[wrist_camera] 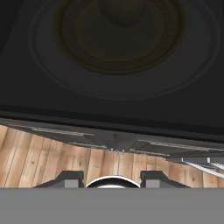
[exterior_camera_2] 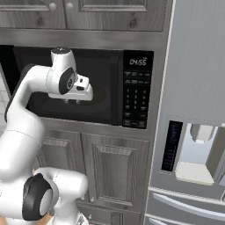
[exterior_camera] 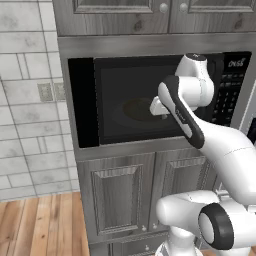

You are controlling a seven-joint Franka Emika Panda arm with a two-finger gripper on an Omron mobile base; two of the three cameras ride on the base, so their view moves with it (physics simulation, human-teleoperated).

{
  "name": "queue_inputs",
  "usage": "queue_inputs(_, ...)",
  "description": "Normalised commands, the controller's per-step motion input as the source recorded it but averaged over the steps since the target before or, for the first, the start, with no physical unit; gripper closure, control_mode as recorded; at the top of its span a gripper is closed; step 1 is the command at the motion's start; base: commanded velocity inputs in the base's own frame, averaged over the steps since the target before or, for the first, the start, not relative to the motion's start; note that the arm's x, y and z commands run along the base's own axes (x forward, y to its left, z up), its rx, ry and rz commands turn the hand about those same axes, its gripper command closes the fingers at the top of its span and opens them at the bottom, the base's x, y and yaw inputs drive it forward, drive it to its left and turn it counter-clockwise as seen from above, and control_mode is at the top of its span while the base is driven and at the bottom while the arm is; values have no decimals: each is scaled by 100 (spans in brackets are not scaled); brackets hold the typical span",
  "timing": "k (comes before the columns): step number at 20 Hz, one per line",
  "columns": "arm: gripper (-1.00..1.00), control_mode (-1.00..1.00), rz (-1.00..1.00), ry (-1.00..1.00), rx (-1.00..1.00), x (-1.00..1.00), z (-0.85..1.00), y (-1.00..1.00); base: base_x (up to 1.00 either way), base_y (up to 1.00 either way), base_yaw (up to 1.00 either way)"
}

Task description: Retrieve the reheated potato from the microwave, then place the potato, cheese, and condiment on the cutting board.

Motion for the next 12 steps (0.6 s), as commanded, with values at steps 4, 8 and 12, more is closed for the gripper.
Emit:
queue_inputs(4, -100, -100, 0, 0, 0, -3, 0, 0, 0, 0, 0)
queue_inputs(8, -100, -100, 0, -9, 0, -27, -7, -7, 0, 0, 0)
queue_inputs(12, -100, -100, -7, -37, 2, -40, -7, -24, 0, 0, 0)
